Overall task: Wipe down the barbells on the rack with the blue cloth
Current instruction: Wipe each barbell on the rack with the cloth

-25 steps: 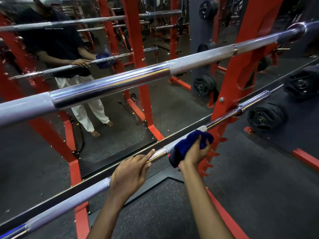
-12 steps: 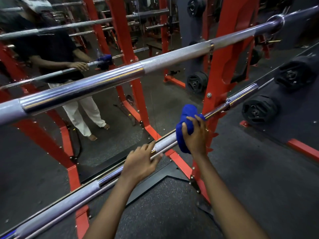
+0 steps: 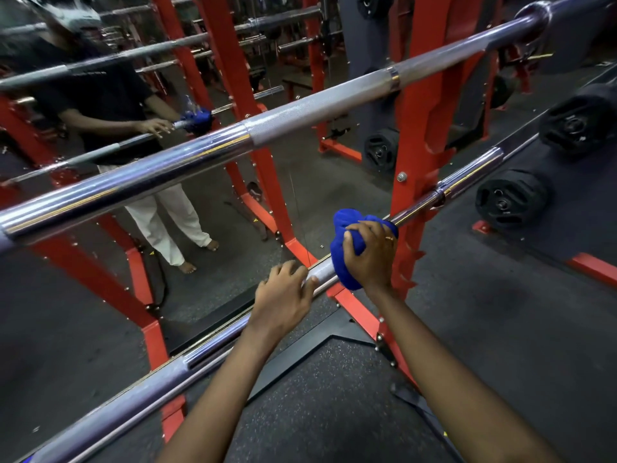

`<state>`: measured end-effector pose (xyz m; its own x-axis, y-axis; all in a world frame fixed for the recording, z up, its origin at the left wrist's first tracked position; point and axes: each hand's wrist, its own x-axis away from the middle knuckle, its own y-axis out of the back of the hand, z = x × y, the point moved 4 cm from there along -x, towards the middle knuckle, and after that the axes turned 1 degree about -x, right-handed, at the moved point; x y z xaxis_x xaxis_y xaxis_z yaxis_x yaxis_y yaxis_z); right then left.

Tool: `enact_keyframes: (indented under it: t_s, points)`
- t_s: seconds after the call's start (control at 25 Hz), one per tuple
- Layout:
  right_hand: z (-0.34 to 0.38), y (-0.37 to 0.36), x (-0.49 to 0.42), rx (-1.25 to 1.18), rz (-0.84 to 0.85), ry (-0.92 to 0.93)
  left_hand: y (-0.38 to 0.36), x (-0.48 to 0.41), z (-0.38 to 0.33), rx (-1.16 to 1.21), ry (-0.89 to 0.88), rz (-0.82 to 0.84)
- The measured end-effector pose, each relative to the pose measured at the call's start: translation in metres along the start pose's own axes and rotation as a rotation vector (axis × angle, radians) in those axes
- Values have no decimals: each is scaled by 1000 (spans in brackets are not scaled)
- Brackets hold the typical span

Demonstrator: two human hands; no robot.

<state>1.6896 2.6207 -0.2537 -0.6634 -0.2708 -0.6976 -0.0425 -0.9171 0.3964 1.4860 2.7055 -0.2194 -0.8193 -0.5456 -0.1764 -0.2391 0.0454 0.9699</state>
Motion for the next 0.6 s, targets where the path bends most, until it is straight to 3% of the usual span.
enact_keyframes:
  t_s: [0.16,0.28,0.44,0.52,0.6]
  points:
    - [-14,2,-5,-90,-142,-323,-8,-12,-7,-48,-25,3]
    - [-6,6,7,-412,-236,-664,-13,-11,-8,-72,-50,19]
    - [-4,8,17,-762,-348,-976,-11,-14,-9,-71,-55,25]
    - [-22,-1,12,-909,-459,-1271,-11,-15,-7,-88,-57,15]
    - [-35,-24,15,-1259,-355,-1421,-13,-15,-7,-90,-50,16]
